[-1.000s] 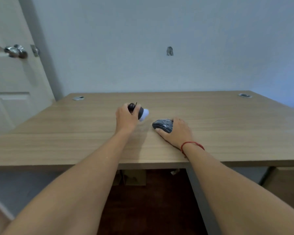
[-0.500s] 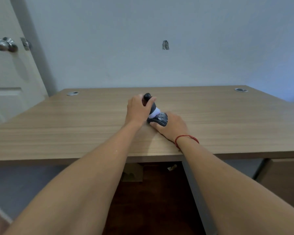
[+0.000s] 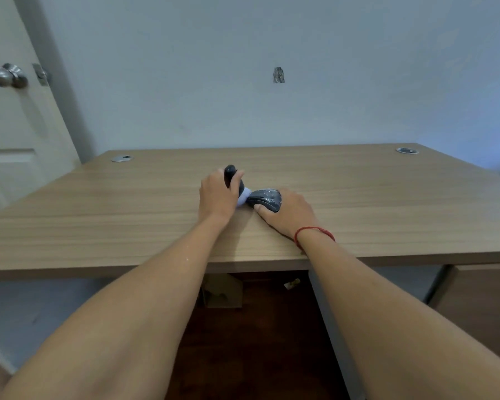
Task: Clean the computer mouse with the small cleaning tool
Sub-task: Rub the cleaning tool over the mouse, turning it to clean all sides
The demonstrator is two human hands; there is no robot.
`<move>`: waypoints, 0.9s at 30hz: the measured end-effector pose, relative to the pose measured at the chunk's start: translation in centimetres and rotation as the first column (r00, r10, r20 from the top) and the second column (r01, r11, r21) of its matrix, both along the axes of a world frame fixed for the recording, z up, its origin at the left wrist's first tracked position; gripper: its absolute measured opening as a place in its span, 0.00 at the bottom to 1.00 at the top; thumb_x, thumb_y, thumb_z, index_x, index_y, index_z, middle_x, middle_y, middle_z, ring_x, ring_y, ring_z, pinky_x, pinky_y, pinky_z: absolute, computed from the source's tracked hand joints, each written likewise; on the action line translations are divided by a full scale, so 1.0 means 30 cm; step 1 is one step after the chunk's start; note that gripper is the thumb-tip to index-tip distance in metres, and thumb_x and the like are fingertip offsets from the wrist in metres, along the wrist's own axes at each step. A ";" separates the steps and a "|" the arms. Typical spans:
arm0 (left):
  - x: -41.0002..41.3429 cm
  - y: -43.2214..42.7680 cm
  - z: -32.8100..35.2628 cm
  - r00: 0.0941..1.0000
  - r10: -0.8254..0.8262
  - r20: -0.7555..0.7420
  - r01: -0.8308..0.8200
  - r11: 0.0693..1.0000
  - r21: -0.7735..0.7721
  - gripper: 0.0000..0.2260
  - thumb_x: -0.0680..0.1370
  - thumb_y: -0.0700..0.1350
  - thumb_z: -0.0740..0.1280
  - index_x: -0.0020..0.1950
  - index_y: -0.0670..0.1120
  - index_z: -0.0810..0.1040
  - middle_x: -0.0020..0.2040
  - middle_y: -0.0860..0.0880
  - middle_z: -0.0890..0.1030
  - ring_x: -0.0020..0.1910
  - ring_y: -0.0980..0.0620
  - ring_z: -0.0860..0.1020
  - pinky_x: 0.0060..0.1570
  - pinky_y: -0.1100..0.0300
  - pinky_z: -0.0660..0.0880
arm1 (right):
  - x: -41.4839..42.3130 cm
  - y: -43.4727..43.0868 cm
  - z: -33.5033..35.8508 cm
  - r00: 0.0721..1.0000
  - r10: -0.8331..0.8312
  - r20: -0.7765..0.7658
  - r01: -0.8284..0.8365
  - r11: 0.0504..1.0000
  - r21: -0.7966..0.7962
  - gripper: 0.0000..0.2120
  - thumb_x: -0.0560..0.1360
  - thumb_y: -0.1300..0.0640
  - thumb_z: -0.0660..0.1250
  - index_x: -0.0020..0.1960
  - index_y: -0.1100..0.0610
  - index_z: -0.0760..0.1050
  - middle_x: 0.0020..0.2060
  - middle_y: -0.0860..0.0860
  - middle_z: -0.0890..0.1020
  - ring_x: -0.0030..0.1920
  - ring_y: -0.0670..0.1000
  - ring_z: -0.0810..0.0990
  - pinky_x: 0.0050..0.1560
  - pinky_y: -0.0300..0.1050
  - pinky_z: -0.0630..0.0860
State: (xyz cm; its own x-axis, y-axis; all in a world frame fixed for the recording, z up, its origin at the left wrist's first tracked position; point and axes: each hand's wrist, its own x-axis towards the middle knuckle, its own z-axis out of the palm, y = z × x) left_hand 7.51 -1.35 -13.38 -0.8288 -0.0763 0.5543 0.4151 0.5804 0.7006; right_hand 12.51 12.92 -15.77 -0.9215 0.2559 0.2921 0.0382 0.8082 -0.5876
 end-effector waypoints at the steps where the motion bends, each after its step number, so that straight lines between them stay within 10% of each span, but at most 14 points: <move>1: 0.009 0.004 0.014 0.999 -0.022 -0.025 0.023 0.999 0.041 0.18 0.78 0.52 0.65 0.33 0.44 0.68 0.31 0.47 0.73 0.36 0.45 0.69 0.37 0.60 0.60 | -0.001 -0.001 0.000 1.000 -0.001 0.004 0.001 1.000 0.000 0.25 0.71 0.40 0.69 0.62 0.53 0.75 0.53 0.51 0.83 0.52 0.54 0.81 0.53 0.48 0.78; 6: 0.034 0.047 0.032 0.997 -0.069 -0.023 0.070 0.997 0.029 0.19 0.77 0.52 0.66 0.31 0.46 0.65 0.28 0.50 0.70 0.35 0.45 0.69 0.36 0.60 0.61 | 0.000 -0.002 0.001 1.000 0.009 0.019 -0.009 1.000 -0.011 0.23 0.71 0.44 0.70 0.61 0.54 0.74 0.52 0.51 0.82 0.48 0.52 0.79 0.46 0.45 0.73; 11: 0.008 0.037 -0.026 0.997 0.042 0.071 -0.036 0.996 -0.081 0.17 0.79 0.51 0.64 0.48 0.36 0.76 0.48 0.36 0.81 0.50 0.36 0.77 0.47 0.49 0.72 | 0.008 0.002 0.002 1.000 -0.011 -0.023 0.010 0.998 -0.061 0.26 0.70 0.43 0.72 0.60 0.57 0.74 0.54 0.53 0.82 0.52 0.55 0.80 0.49 0.46 0.75; 18: 0.048 0.078 0.043 0.991 -0.071 -0.109 0.083 0.991 0.103 0.17 0.78 0.53 0.66 0.35 0.43 0.70 0.30 0.49 0.71 0.33 0.46 0.68 0.36 0.57 0.66 | 0.007 0.009 0.000 1.000 -0.001 -0.030 -0.003 0.995 -0.104 0.27 0.69 0.41 0.73 0.60 0.56 0.75 0.53 0.53 0.82 0.52 0.56 0.81 0.52 0.51 0.77; 27: 0.035 0.067 0.002 0.997 0.077 0.025 -0.072 0.984 -0.164 0.17 0.80 0.51 0.62 0.50 0.36 0.77 0.50 0.35 0.81 0.52 0.36 0.77 0.47 0.50 0.71 | 0.019 0.005 0.002 1.000 0.004 -0.023 -0.006 0.997 -0.077 0.23 0.70 0.45 0.70 0.60 0.56 0.76 0.51 0.52 0.83 0.49 0.54 0.81 0.46 0.45 0.75</move>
State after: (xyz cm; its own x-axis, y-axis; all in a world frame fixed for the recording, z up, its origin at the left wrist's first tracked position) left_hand 8.57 0.66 -13.31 -0.8411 -0.0494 0.5387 0.3459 0.7165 0.6058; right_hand 13.09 13.06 -15.70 -0.9164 0.2736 0.2923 0.0201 0.7606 -0.6489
